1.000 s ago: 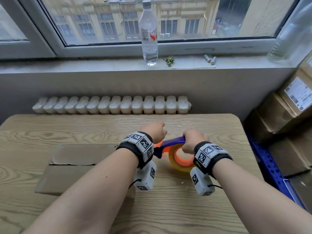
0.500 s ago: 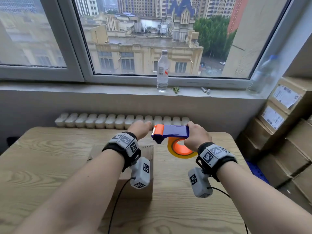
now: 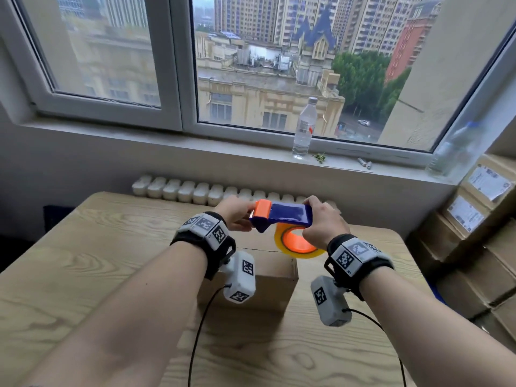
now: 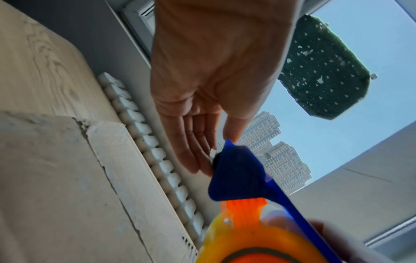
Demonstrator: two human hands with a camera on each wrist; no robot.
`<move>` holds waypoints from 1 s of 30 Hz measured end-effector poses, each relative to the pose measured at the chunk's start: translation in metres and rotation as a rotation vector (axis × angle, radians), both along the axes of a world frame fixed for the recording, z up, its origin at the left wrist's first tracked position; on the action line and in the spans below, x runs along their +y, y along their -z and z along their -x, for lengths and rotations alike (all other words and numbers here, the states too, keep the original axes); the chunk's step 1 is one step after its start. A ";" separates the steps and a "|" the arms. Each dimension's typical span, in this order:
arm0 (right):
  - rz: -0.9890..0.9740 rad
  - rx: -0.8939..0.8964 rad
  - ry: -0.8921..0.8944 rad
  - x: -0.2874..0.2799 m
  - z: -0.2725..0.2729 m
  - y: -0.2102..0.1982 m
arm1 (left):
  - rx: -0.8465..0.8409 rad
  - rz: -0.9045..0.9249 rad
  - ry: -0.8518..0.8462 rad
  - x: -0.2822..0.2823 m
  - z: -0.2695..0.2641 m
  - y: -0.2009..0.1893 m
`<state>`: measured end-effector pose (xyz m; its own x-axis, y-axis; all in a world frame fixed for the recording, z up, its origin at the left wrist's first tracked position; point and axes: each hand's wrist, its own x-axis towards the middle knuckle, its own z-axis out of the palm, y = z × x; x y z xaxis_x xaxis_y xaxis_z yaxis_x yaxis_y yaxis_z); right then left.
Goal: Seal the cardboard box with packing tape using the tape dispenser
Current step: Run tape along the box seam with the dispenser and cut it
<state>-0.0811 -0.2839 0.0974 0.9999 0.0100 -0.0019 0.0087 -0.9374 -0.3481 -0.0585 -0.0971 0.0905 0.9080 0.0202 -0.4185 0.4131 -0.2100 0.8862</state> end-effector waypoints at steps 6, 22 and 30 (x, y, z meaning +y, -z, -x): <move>0.057 -0.074 -0.040 0.027 0.005 -0.002 | -0.035 0.106 -0.060 0.024 0.005 -0.008; -0.082 0.019 -0.191 0.076 -0.006 -0.015 | -0.100 0.010 -0.209 0.084 0.010 0.001; 0.090 0.040 -0.292 0.081 -0.017 -0.013 | 0.008 -0.025 -0.344 0.129 0.007 0.045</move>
